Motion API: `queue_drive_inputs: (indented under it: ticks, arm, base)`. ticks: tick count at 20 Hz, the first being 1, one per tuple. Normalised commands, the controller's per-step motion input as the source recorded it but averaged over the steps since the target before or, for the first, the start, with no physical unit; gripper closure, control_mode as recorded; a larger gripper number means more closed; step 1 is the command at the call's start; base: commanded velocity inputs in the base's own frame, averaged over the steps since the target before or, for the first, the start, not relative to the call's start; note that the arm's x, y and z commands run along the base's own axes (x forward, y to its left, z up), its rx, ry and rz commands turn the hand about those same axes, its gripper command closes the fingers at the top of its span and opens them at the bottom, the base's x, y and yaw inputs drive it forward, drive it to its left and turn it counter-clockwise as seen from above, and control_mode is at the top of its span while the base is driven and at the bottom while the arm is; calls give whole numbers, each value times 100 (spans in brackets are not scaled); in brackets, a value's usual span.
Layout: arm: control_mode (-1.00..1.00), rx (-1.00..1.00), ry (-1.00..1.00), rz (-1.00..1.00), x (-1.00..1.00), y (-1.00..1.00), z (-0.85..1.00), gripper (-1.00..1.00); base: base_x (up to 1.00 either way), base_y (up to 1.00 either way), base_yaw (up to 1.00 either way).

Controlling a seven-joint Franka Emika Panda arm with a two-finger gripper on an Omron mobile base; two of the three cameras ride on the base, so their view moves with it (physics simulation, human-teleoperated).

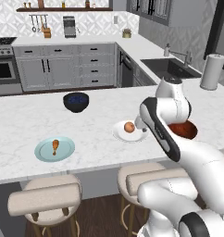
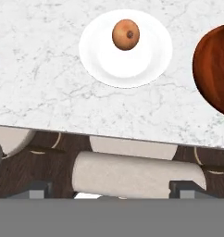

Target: Pick the chicken drumstick and onion from their plates and place them in the bowl. Then put the bowl in the fridge.

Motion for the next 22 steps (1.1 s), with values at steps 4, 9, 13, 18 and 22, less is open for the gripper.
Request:
queue_drive_inputs:
  ticks: [4, 9, 13, 18, 22]
  arm:
    - [-100, 0, 26, 0, 99, 9, -24, -100]
    - [-100, 0, 20, 0, 72, 0, -3, -100]
    - [-100, 0, 11, 0, 28, 0, -23, -100]
    - [-100, 0, 1, 0, 22, 0, -43, -100]
    - [-100, 0, 0, 0, 39, 0, -39, -100]
  base:
    - [0, 0, 0]
    - [0, 0, 0]
    - [0, 0, 0]
    - [0, 0, 0]
    - [0, 0, 0]
